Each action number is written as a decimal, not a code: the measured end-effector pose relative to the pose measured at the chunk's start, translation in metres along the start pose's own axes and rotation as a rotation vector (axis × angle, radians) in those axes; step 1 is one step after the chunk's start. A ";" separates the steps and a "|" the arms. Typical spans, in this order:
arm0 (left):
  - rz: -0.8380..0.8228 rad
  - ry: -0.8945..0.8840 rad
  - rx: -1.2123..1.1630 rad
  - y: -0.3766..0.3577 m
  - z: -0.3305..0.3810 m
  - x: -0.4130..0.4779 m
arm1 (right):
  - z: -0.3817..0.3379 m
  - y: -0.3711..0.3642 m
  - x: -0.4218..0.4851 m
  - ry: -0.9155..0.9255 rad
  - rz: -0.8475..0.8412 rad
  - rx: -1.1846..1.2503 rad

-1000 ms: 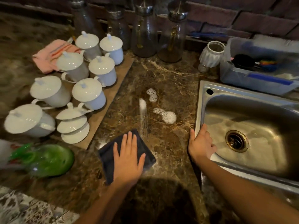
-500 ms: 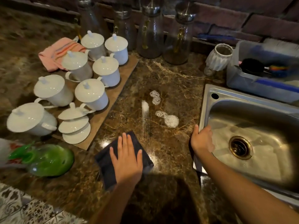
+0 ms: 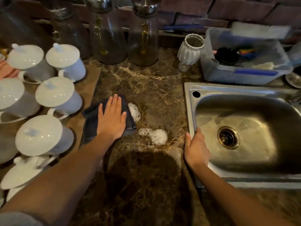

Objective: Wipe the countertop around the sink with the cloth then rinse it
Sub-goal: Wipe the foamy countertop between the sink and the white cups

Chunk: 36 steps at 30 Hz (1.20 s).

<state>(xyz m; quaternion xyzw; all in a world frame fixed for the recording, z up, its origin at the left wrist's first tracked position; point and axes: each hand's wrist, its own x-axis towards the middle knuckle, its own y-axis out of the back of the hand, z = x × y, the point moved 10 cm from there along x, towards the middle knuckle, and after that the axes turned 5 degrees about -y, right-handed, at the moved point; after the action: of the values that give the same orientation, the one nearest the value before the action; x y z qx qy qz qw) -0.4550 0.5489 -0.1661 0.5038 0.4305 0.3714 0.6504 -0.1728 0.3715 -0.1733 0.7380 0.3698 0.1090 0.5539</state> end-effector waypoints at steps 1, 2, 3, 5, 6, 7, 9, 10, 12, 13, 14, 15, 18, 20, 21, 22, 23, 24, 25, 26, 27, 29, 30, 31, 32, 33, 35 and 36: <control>-0.009 -0.043 0.009 -0.001 0.003 0.002 | 0.000 0.000 0.000 -0.002 -0.002 -0.004; -0.013 -0.077 0.017 -0.001 0.005 0.001 | 0.000 0.000 0.000 -0.005 -0.003 -0.004; -0.015 -0.100 0.030 -0.001 0.007 -0.002 | 0.000 0.000 -0.001 -0.007 -0.003 0.001; -0.022 -0.120 0.062 -0.003 0.010 -0.013 | -0.002 0.002 -0.002 -0.001 0.000 0.015; -0.024 -0.124 0.067 -0.005 0.013 -0.022 | -0.003 0.003 -0.003 0.002 0.001 0.016; -0.020 -0.129 0.064 -0.007 0.016 -0.033 | -0.003 0.004 -0.003 0.001 0.001 0.014; 0.010 -0.133 0.052 -0.011 0.023 -0.062 | -0.004 0.005 -0.004 -0.005 0.000 0.009; 0.024 -0.131 0.052 -0.014 0.027 -0.078 | -0.004 0.006 -0.004 -0.005 -0.001 0.010; 0.059 -0.127 0.043 -0.021 0.032 -0.113 | -0.005 0.006 -0.005 -0.001 -0.006 0.014; 0.068 -0.118 0.025 -0.025 0.035 -0.131 | -0.005 0.006 -0.005 0.002 -0.006 0.016; 0.066 -0.102 0.003 -0.030 0.038 -0.149 | -0.006 0.006 -0.005 0.004 -0.005 0.018; 0.063 -0.082 -0.013 -0.034 0.041 -0.167 | -0.006 0.007 -0.006 0.004 -0.006 0.021; 0.047 -0.056 -0.022 -0.047 0.051 -0.217 | -0.006 0.007 -0.006 0.012 -0.012 0.020; 0.015 0.010 -0.035 -0.053 0.053 -0.238 | -0.006 0.007 -0.007 0.014 -0.015 0.015; 0.006 0.094 -0.067 -0.054 0.051 -0.243 | -0.007 0.007 -0.007 0.018 -0.016 0.007; 0.012 0.193 -0.114 -0.056 0.047 -0.247 | -0.007 0.007 -0.007 0.022 -0.018 -0.001; 0.014 0.287 -0.159 -0.057 0.046 -0.247 | -0.007 0.007 -0.007 0.022 -0.020 -0.004; 0.018 0.356 -0.184 -0.057 0.045 -0.246 | -0.007 0.007 -0.007 0.020 -0.024 -0.003; 0.019 0.393 -0.199 -0.056 0.046 -0.243 | -0.007 0.006 -0.007 0.018 -0.028 0.000; 0.027 0.404 -0.199 -0.055 0.047 -0.238 | -0.007 0.006 -0.007 0.021 -0.030 0.003; 0.036 0.400 -0.191 -0.055 0.046 -0.233 | -0.007 0.006 -0.007 0.023 -0.033 0.005; 0.045 0.377 -0.179 -0.052 0.038 -0.217 | -0.006 0.005 -0.006 0.016 -0.037 0.008; 0.065 0.369 -0.176 -0.047 0.032 -0.205 | -0.005 0.005 -0.005 0.009 -0.039 0.008; 0.080 0.368 -0.177 -0.041 0.025 -0.190 | -0.004 0.004 -0.005 0.005 -0.039 0.007; 0.084 0.367 -0.176 -0.036 0.019 -0.172 | -0.004 0.004 -0.005 0.003 -0.039 0.009; 0.087 0.366 -0.171 -0.030 0.014 -0.151 | -0.004 0.004 -0.004 -0.002 -0.040 0.011; 0.106 0.354 -0.168 -0.018 0.004 -0.108 | -0.003 0.003 -0.002 -0.031 -0.057 0.012; 0.114 0.332 -0.156 -0.012 -0.001 -0.087 | -0.002 0.002 -0.002 -0.042 -0.065 0.013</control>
<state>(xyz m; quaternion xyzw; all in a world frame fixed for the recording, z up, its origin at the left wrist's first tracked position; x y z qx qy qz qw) -0.4857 0.4671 -0.1619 0.4073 0.4725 0.5176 0.5855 -0.1744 0.3713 -0.1706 0.7313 0.3826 0.0732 0.5598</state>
